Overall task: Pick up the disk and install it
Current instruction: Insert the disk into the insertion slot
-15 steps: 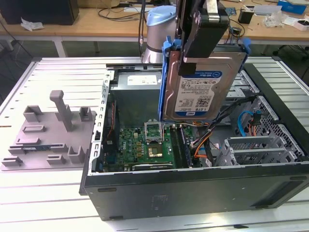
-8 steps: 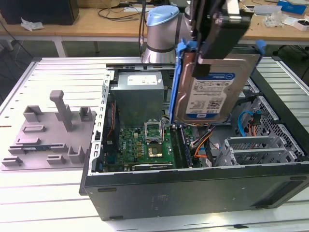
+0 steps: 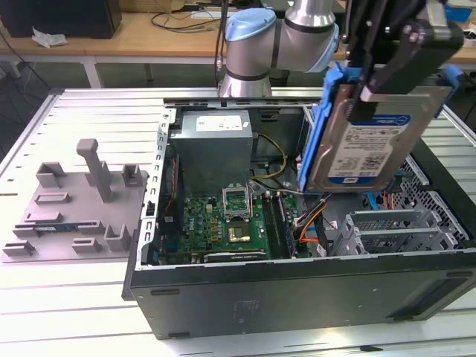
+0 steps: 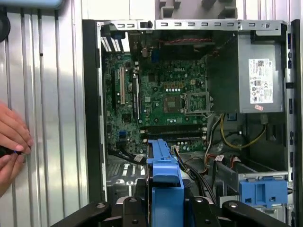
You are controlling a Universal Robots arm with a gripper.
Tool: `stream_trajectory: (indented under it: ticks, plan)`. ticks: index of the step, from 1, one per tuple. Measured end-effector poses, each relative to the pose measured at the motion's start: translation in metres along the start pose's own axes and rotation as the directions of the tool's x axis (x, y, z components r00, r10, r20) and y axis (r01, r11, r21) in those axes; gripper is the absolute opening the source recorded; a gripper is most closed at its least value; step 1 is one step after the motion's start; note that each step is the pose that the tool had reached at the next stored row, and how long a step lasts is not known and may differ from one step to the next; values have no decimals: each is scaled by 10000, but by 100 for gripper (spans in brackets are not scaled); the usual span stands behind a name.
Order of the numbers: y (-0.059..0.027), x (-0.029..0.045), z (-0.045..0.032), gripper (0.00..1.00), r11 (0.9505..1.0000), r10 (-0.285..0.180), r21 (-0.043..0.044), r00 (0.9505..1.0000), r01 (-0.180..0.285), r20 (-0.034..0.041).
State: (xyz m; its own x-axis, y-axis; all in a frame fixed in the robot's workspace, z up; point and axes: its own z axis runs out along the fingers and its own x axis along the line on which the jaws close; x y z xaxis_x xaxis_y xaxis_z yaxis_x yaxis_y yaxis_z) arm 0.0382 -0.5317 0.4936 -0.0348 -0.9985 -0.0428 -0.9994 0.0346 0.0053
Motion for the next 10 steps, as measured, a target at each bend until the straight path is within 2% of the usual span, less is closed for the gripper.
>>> stream_trajectory:
  ticks: [3, 4, 6, 10]
  plan:
    - [-130, -3, 7, 36, 10000, 1, 1, 10000, -1, -1]
    - [-215, -2, 13, 36, 10000, -1, 1, 10000, 1, -1]
    - [-306, 4, 20, 36, 10000, 1, 1, 10000, -1, -1]
    - [-446, 18, 33, 36, 10000, 1, 1, 10000, -1, -2]
